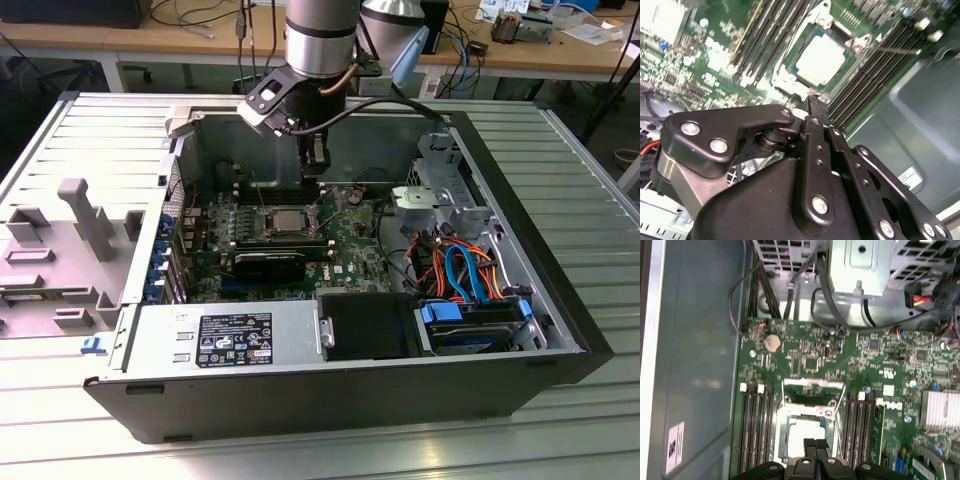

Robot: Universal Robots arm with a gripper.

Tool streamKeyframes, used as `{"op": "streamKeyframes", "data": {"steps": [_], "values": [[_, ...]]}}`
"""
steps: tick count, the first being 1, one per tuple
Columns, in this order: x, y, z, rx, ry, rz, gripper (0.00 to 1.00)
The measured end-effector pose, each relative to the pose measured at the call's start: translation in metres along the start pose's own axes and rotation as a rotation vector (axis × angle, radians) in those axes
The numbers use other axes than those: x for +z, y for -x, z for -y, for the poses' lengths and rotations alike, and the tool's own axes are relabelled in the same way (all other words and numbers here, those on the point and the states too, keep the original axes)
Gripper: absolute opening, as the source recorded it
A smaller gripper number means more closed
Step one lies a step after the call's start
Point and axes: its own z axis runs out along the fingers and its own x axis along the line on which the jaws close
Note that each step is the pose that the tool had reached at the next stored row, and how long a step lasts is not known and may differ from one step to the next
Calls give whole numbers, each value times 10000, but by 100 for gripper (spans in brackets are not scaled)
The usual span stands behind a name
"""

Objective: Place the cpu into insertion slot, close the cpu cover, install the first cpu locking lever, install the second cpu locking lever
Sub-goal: 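Close the cpu cover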

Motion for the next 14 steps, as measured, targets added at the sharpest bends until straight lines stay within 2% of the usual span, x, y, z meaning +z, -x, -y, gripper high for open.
{"op": "streamKeyframes", "data": {"steps": [6,7,8,12,14], "values": [[-4,26,-295,2,-16,-2,11],[-2,35,-399,1,-27,-3,11],[4,39,-446,0,-31,-3,11],[40,48,-542,-166,-53,19,11],[72,50,-633,-190,-65,30,11]]}}
